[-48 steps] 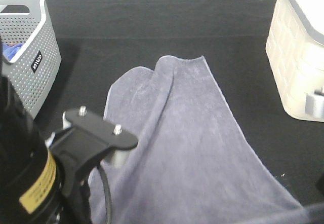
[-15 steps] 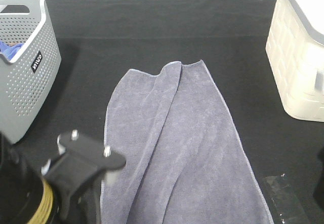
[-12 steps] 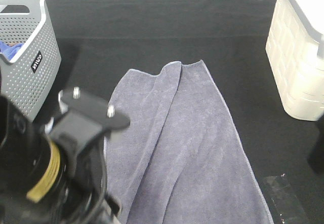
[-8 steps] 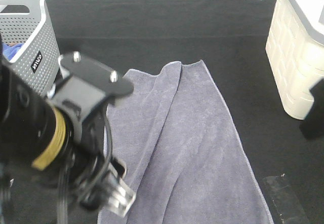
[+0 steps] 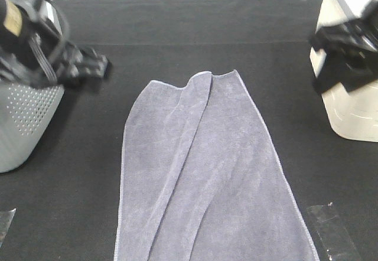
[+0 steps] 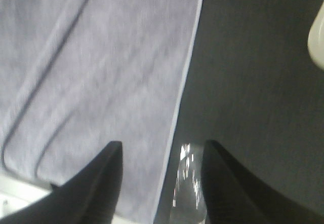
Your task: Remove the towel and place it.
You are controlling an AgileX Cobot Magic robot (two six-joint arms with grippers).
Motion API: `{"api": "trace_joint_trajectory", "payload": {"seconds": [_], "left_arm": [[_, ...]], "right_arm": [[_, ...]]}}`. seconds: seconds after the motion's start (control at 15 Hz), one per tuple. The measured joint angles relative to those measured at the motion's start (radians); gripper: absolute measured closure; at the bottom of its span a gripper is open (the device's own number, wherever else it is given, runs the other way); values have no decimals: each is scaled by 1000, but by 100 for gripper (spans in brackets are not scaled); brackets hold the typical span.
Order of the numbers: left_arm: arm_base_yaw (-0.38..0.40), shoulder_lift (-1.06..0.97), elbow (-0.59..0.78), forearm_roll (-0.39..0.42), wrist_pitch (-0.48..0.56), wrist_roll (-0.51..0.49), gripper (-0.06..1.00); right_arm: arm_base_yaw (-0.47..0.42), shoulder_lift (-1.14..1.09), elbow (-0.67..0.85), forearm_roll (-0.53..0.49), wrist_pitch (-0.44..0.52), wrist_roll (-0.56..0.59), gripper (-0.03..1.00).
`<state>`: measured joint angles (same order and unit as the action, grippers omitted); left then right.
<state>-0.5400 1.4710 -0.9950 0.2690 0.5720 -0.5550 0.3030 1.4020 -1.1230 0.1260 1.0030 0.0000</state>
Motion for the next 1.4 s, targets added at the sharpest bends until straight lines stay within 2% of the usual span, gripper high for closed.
{"api": "trace_joint_trajectory", "payload": {"seconds": [0.2,0.27,0.4,0.6,0.93,1.4], "left_arm": [[107,74,-9,-33,-166,58,32],[107,74,-9,-33,-166,58,32],[137,169,-51,-34,-219,79,32],[140,330,-182,-34,-232,108,33],[140,530,-367,-35,-233,111,33],[140,565,-395,-36,-235,132,33]], "right_arm": [[0,154,-160,-10,-29,-14,53],[0,154,-160,-10,-29,-14,53],[0,262,-275,-51,-38,-16,53],[0,407,-447,-98,-48,-17,53],[0,685,-689,-104,-85,-17,53],[-4,1039,-1014,-126,-93,-17,53]]}}
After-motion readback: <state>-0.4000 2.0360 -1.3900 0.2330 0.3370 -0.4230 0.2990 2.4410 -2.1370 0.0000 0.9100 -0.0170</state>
